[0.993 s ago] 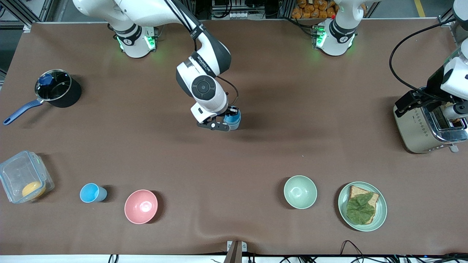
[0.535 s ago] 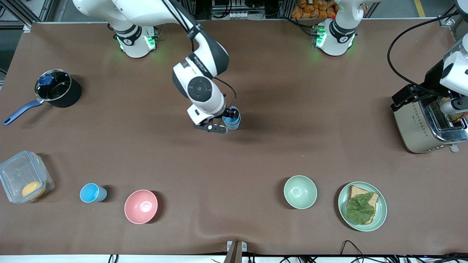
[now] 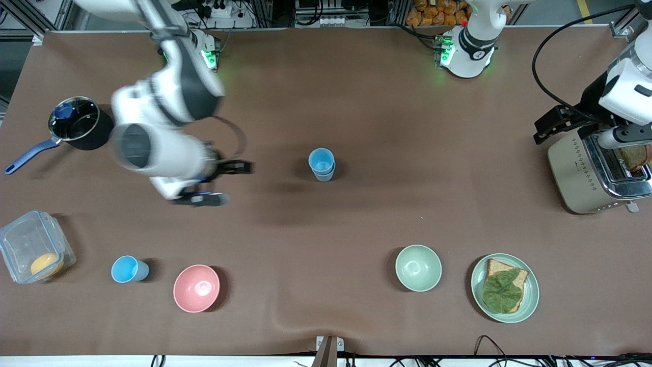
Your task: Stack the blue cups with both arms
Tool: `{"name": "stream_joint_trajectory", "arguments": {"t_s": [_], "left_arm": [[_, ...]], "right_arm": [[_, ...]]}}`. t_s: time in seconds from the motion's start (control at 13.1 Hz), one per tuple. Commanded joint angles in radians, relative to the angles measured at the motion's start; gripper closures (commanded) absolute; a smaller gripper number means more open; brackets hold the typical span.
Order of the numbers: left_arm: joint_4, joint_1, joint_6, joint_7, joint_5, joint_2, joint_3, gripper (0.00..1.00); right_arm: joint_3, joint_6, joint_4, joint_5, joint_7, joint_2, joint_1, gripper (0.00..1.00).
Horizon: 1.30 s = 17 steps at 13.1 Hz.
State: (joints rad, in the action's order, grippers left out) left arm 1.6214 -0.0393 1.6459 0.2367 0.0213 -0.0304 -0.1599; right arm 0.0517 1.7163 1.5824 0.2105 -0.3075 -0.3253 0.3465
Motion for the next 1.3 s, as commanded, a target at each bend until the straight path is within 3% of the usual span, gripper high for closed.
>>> {"name": "stream_joint_trajectory", "arguments": {"t_s": [0.0, 0.08, 0.23, 0.53, 0.69, 1.22], "left_arm": [[-0.021, 0.012, -0.021, -0.013, 0.005, -0.006, 0.007, 0.0], [-0.031, 0.016, -0.024, -0.013, 0.005, -0.003, 0.003, 0.0], [-0.053, 0.024, -0.05, -0.013, 0.003, 0.003, 0.005, 0.0], [-0.101, 0.024, -0.109, -0.013, 0.006, 0.018, 0.005, 0.0], [-0.101, 0.024, -0.11, -0.013, 0.011, 0.018, 0.006, 0.0], [-0.101, 0.024, -0.11, -0.013, 0.006, 0.015, 0.003, 0.0]], "right_arm": [[-0.022, -0.003, 0.033, -0.142, 0.057, 0.096, -0.066, 0.0], [-0.023, -0.006, 0.031, -0.19, 0.06, 0.132, -0.078, 0.0], [-0.021, -0.055, 0.025, -0.204, 0.095, 0.181, -0.145, 0.0], [-0.027, -0.142, 0.025, -0.201, 0.353, 0.31, -0.308, 0.0], [-0.032, -0.187, 0.027, -0.192, 0.375, 0.33, -0.362, 0.0], [-0.038, -0.211, 0.03, -0.195, 0.377, 0.342, -0.399, 0.0]]}}
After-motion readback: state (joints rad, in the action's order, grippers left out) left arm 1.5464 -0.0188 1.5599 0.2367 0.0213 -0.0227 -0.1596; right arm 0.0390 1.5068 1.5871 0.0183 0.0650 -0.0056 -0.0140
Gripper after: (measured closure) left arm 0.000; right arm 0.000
